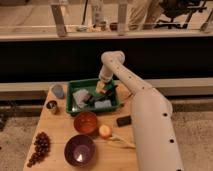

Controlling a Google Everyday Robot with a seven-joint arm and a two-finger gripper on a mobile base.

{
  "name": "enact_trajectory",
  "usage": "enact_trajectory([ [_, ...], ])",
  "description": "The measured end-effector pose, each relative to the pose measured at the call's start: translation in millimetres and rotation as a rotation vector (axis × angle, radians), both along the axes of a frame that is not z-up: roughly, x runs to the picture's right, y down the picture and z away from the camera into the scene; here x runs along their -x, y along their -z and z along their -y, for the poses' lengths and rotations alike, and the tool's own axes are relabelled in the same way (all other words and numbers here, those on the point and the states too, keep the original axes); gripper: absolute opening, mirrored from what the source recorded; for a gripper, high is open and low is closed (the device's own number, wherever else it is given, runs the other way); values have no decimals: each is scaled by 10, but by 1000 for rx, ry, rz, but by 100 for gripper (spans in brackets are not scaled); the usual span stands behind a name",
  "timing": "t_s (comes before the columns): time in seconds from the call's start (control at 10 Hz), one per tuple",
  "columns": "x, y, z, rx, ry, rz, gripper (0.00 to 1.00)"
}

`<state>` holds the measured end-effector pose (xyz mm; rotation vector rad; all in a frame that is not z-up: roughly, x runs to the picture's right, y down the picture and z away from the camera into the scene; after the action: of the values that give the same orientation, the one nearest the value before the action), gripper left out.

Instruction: Place pepper in red bowl

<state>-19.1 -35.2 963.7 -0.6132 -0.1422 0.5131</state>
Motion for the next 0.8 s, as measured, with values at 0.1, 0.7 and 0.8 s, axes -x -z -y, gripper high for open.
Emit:
enact_trajectory([
  [0.1,17,-14,-17,3,-2,-1,45],
  [0.7,1,-176,-128,-14,10,33,43],
  [0.8,-18,-190,-138,-13,10,35,52],
])
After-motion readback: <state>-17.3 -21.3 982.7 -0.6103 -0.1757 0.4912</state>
